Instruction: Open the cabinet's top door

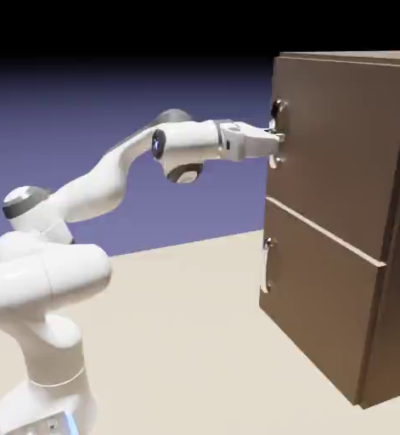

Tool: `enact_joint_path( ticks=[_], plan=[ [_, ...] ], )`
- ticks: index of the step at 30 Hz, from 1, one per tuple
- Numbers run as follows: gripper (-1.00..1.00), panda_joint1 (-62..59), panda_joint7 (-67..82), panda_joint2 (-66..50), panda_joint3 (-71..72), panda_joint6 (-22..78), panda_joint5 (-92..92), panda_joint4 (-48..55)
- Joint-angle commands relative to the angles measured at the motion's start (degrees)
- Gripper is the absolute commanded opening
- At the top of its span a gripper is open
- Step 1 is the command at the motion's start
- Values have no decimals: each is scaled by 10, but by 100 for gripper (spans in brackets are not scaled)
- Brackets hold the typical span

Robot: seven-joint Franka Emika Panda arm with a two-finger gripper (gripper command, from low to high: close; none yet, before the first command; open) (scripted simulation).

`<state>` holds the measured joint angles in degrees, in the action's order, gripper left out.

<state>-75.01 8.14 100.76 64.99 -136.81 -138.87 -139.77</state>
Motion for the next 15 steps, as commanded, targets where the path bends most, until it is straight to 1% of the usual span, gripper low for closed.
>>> enact_joint_path(
  ticks=[1,10,15],
  plan=[
    [-100,13,15,1,-6,20,-7,-21],
    [-100,102,135,-4,-97,233,-15,-199],
    [-100,94,166,1,-160,357,10,-262]
  ],
)
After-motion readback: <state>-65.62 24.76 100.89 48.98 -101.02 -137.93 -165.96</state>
